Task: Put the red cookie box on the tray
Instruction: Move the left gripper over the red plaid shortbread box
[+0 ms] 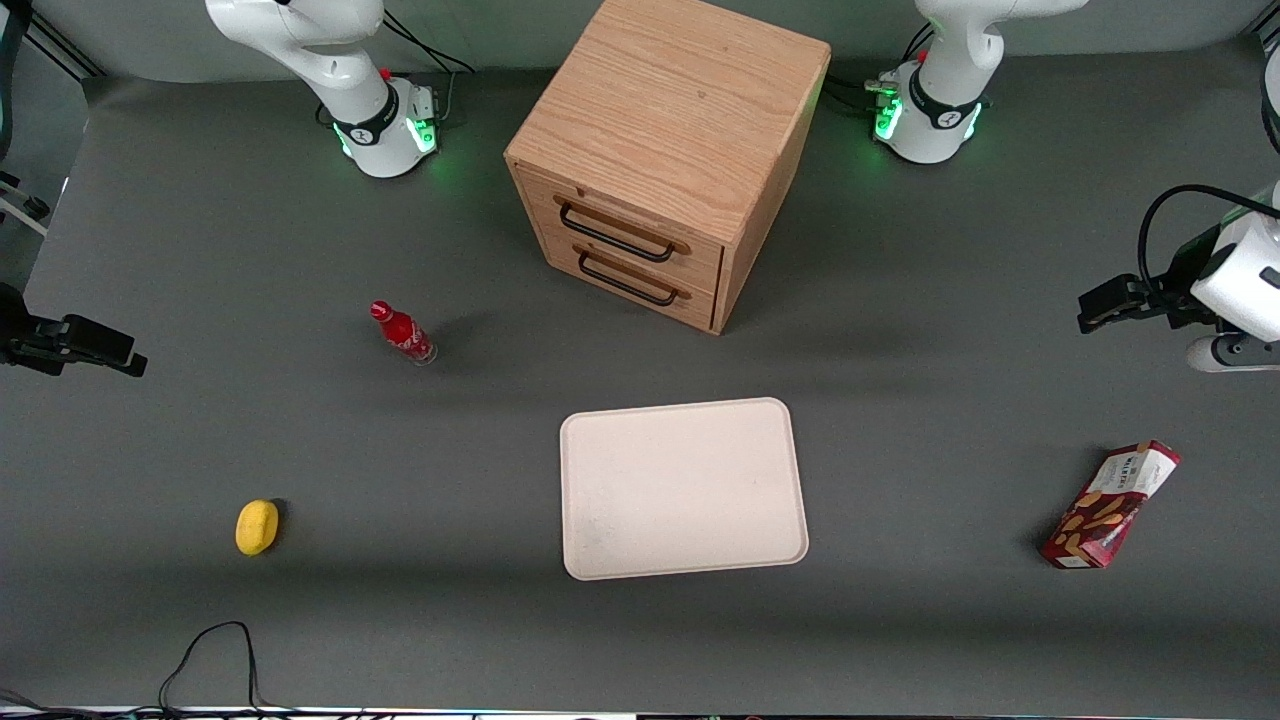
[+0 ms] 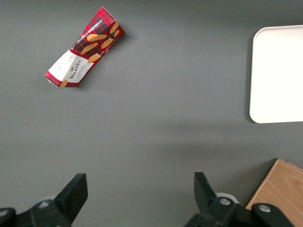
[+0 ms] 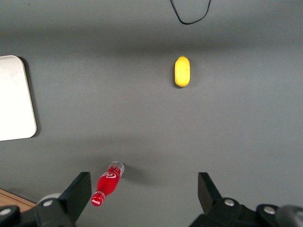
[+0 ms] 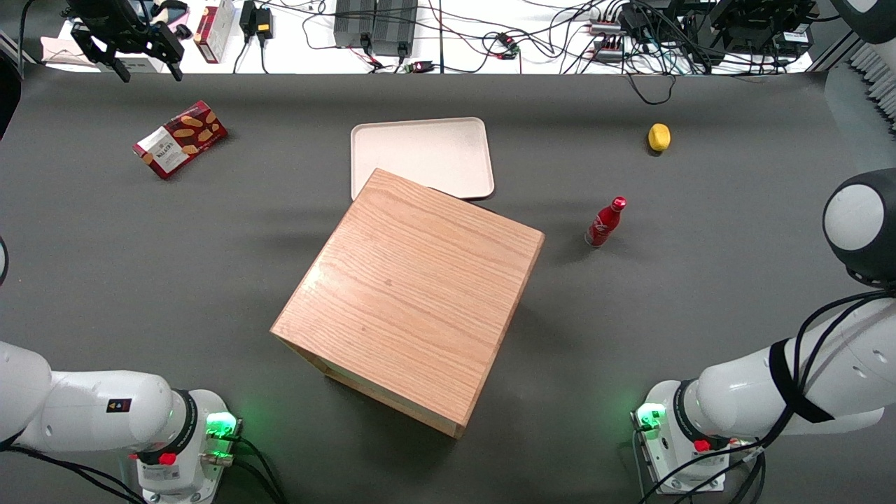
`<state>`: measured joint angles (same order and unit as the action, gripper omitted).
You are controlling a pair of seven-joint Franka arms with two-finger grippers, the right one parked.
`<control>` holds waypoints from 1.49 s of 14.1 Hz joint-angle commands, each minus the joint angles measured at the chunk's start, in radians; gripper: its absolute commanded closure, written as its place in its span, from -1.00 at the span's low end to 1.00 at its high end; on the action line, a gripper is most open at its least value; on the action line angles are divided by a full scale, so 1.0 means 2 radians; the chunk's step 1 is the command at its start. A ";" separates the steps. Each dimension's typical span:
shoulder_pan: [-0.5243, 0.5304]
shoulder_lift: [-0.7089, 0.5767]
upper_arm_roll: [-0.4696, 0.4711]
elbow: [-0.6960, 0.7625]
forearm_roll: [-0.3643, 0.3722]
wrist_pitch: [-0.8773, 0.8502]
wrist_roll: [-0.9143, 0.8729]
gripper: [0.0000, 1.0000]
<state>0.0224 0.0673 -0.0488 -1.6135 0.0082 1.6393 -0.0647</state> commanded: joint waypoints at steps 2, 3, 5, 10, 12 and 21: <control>-0.004 -0.007 0.004 0.002 -0.007 -0.017 -0.006 -1.00; -0.004 -0.005 0.004 0.003 -0.007 -0.017 -0.005 -1.00; -0.003 0.001 0.004 0.008 -0.007 -0.017 -0.006 -1.00; 0.005 0.041 0.010 0.053 -0.003 -0.009 0.012 -1.00; 0.029 0.080 0.010 0.094 -0.002 -0.008 0.045 -1.00; 0.127 0.282 0.008 0.327 -0.003 -0.006 0.157 -1.00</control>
<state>0.2554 0.5521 -0.0253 -1.0757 0.0066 1.6430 0.1467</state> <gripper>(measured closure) 0.000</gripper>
